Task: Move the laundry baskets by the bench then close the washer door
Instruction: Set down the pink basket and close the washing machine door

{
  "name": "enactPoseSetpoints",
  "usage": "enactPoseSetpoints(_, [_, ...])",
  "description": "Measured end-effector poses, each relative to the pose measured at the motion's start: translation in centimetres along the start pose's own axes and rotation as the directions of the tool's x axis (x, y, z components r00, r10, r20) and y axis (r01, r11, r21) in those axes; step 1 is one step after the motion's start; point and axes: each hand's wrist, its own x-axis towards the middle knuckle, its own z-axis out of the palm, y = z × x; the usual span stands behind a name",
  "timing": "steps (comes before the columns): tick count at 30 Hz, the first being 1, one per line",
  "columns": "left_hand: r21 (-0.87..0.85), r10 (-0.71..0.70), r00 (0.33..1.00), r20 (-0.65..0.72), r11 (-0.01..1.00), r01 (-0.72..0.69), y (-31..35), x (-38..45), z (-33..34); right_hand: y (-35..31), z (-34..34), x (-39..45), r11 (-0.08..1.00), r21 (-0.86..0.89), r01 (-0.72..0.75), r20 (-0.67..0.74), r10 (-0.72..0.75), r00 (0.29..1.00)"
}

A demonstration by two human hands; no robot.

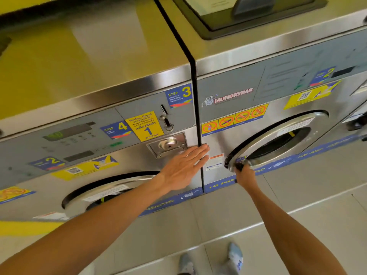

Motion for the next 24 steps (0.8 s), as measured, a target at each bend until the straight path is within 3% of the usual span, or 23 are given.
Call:
enactPoseSetpoints(9, [0.096,-0.021,1.0,0.014,0.995,0.019,0.4,0.0,0.5,5.2,-1.5,-3.8,0.999,-0.054,-0.004,-0.126,-0.003,0.992])
enactPoseSetpoints(13, [0.118,-0.026,0.997,0.077,0.993,0.016,1.3,0.1,-0.8,9.2,-4.4,-6.2,0.996,-0.083,-0.031,-0.104,0.022,0.994])
enactPoseSetpoints(24, [0.074,-0.193,0.954,0.231,0.981,0.18,5.4,1.7,-4.1,19.3,-14.4,-9.2,0.965,-0.252,-0.076,-0.048,0.066,0.997])
